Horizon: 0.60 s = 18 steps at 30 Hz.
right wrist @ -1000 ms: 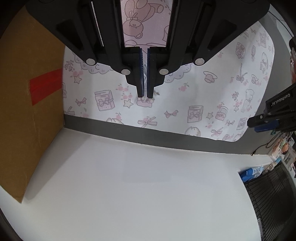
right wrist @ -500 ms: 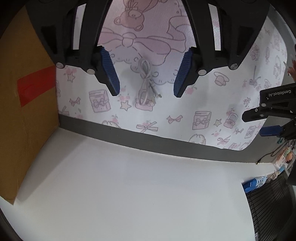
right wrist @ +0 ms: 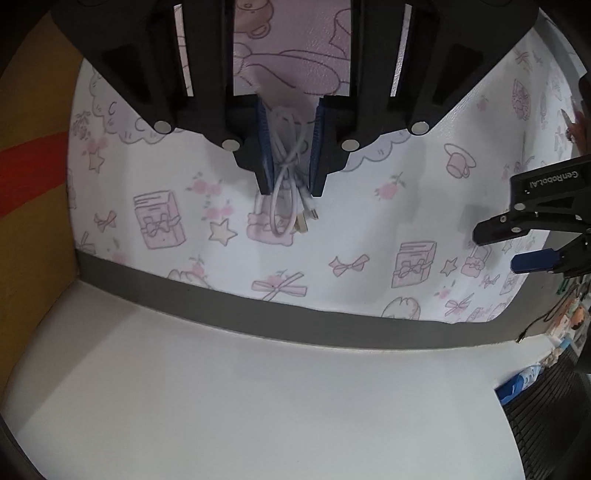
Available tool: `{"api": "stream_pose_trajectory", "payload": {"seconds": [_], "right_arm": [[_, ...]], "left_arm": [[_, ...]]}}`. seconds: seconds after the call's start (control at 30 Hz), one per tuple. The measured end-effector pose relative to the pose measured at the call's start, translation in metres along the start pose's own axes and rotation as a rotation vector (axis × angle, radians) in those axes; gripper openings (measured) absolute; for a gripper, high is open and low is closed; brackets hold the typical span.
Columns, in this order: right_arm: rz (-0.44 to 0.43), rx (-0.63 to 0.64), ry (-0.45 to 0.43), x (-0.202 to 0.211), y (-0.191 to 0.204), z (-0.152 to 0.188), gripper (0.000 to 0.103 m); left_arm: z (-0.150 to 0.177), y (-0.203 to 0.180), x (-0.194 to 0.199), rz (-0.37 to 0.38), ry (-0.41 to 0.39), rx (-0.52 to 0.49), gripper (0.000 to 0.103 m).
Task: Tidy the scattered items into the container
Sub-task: 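Lift and carry the white cable over the box with the right gripper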
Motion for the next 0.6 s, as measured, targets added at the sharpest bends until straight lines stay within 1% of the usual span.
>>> {"api": "stream_pose_trajectory", "payload": {"seconds": [0.2,0.37,0.6], "right_arm": [[-0.026,-0.01,0.011,0.001,0.003,0.002,0.014],[-0.034,-0.014,0.007,0.008,0.006,-0.001,0.014],[-0.028,-0.02,-0.03,0.037,0.007,-0.012,0.014]], "left_arm": [[0.001,-0.002,0.003,-0.002,0.006,0.006,0.068],[0.0,-0.005,0.014,-0.007,0.004,0.002,0.068],[-0.004,-0.013,0.049,0.0,-0.023,-0.001,0.068]]}}
Point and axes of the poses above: each gripper's, at about its wrist camera, not at the fingertips, and x roughly against the way its jaws point, y to its left, z to its underside, the point moved 2 cm from there along -x, roughly the way its jaws point, and after that the axes turned 5 degrees about z, right-handed, at the moved point
